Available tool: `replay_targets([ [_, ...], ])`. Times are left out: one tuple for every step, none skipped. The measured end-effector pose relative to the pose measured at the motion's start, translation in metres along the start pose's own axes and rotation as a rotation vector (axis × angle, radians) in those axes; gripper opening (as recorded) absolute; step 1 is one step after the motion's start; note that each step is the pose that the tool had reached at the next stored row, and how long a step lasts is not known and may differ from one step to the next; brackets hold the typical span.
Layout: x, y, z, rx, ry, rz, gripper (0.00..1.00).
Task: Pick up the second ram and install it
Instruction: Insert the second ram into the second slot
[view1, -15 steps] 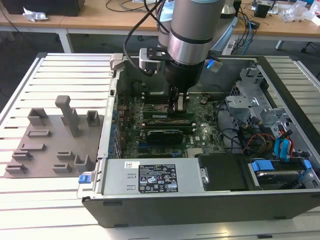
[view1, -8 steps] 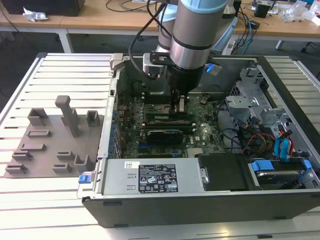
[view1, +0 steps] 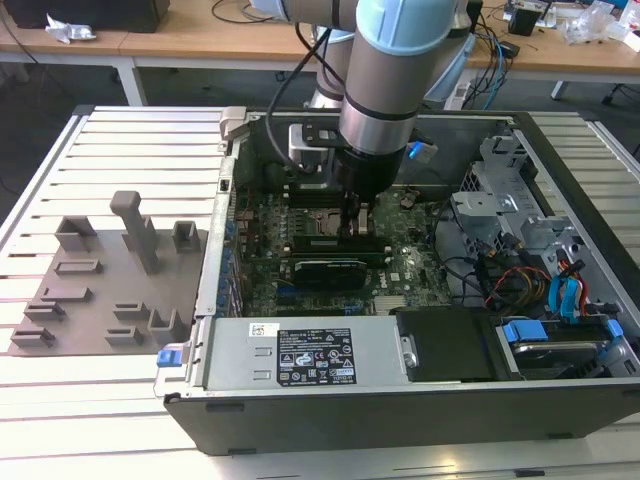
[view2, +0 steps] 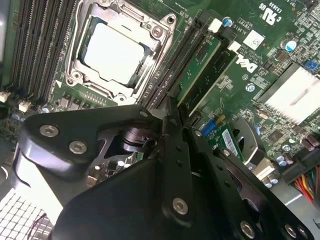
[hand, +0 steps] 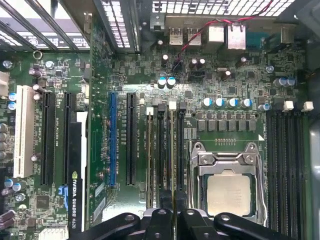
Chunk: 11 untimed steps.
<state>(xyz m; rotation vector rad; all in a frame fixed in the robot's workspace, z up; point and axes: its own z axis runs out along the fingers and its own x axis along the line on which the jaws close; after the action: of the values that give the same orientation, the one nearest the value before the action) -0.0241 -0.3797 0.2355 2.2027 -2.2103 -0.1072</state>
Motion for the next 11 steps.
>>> replay_targets([
  [0.0000, -0.0001, 0.0010, 0.0000, 0.0003, 0.000, 0.13],
  [0.0001, -0.0002, 0.0019, 0.0000, 0.0007, 0.000, 0.13],
  [0.0001, -0.0006, 0.0032, -0.0001, 0.0006, 0.000, 0.13],
  [-0.0002, -0.0010, 0.0045, -0.0002, 0.0008, 0.000, 0.13],
  [-0.0006, -0.0014, 0.0055, -0.0001, 0.0009, 0.000, 0.13],
  [-0.0006, -0.0015, 0.0057, 0.0000, 0.0007, 0.000, 0.13],
  [-0.0006, -0.0015, 0.0057, 0.0000, 0.0006, 0.000, 0.13],
  [-0.0006, -0.0016, 0.0057, 0.0000, 0.0007, 0.000, 0.13],
  [-0.0006, -0.0016, 0.0058, 0.0000, 0.0006, 0.002, 0.13],
  [-0.0007, -0.0017, 0.0071, 0.0006, -0.0007, 0.021, 0.13],
  [-0.0005, -0.0017, 0.0084, 0.0007, -0.0004, 0.021, 0.13],
])
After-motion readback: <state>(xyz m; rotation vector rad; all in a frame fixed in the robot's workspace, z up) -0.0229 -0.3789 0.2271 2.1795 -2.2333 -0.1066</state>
